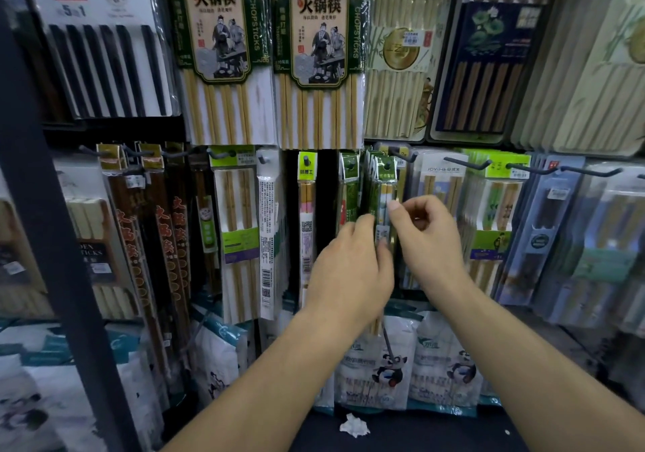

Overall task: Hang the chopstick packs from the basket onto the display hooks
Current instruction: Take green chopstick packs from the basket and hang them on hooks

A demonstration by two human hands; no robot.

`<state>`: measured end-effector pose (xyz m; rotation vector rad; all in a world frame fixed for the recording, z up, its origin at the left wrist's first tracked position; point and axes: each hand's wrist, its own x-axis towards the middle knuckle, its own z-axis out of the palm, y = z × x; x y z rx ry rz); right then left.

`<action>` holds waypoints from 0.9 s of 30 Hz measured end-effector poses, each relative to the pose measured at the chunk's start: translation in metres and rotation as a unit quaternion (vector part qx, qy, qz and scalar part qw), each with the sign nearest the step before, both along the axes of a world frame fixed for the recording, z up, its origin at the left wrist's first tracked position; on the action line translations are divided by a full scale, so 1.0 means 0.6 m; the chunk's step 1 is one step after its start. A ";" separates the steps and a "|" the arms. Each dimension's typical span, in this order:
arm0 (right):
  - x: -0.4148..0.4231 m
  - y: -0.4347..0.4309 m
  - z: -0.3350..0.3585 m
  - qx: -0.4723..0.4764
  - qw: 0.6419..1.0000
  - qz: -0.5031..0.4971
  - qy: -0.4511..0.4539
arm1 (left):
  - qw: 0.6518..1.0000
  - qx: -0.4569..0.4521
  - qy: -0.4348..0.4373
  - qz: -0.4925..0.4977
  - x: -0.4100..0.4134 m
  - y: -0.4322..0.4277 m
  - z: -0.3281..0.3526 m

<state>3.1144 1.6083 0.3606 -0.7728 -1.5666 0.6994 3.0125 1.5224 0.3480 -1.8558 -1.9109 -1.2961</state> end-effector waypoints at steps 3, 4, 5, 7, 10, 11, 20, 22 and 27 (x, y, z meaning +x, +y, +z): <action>0.002 0.006 -0.024 -0.040 0.997 0.058 -0.028 | 0.995 -0.018 -0.095 -0.009 0.014 0.011 -0.007; 0.002 0.008 -0.031 -0.061 0.993 0.092 -0.033 | 0.990 -0.029 -0.139 -0.016 0.018 0.016 -0.009; 0.001 0.011 -0.037 -0.086 0.988 0.127 -0.033 | 0.980 -0.042 -0.190 -0.031 0.022 0.022 -0.011; -0.004 0.014 -0.045 -0.131 0.975 0.180 -0.024 | 0.953 -0.063 -0.287 -0.070 0.033 0.034 -0.013; -0.013 0.021 -0.051 -0.184 0.953 0.240 0.015 | 0.916 -0.060 -0.383 -0.101 0.046 0.054 -0.012; -0.015 0.022 -0.051 -0.200 0.946 0.255 0.027 | 0.903 -0.056 -0.413 -0.106 0.049 0.061 -0.012; -0.039 0.044 -0.057 -0.286 0.904 0.313 0.063 | 0.851 -0.024 -0.497 -0.171 0.037 0.106 -0.029; -0.044 0.052 -0.054 -0.292 0.901 0.311 0.082 | 0.848 -0.027 -0.502 -0.165 0.034 0.116 -0.023; -0.045 0.059 -0.056 -0.285 0.903 0.305 0.100 | 0.840 -0.043 -0.513 -0.171 0.037 0.111 -0.025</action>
